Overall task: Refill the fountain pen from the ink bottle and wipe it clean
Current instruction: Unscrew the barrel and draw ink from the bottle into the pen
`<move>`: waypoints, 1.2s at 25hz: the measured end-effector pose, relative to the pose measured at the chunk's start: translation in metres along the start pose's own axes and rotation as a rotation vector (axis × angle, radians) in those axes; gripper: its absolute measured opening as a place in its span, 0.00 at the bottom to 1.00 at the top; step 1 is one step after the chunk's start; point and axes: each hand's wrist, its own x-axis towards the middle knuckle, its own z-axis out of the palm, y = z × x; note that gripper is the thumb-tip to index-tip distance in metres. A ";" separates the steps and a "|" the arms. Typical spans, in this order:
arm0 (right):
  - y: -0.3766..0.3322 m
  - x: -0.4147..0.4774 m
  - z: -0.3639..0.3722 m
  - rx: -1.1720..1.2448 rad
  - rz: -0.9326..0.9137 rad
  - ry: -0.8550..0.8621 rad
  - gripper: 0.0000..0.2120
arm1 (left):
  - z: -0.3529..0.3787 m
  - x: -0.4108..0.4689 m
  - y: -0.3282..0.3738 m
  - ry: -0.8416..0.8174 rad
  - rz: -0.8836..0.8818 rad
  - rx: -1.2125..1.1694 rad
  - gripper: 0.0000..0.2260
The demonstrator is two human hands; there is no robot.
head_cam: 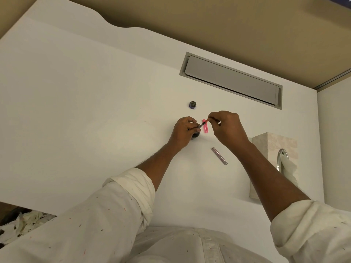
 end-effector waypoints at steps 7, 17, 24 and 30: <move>0.000 0.000 0.002 -0.010 0.038 0.007 0.09 | 0.000 0.000 0.000 -0.006 -0.008 0.007 0.07; -0.001 0.000 0.001 -0.004 0.001 0.016 0.08 | 0.000 -0.001 -0.001 -0.011 -0.021 -0.002 0.08; 0.001 0.001 0.004 -0.016 0.052 0.006 0.10 | 0.000 -0.001 0.000 -0.007 -0.013 0.014 0.08; 0.000 -0.002 0.003 0.057 0.042 0.059 0.09 | 0.000 0.000 0.000 -0.006 -0.018 0.014 0.08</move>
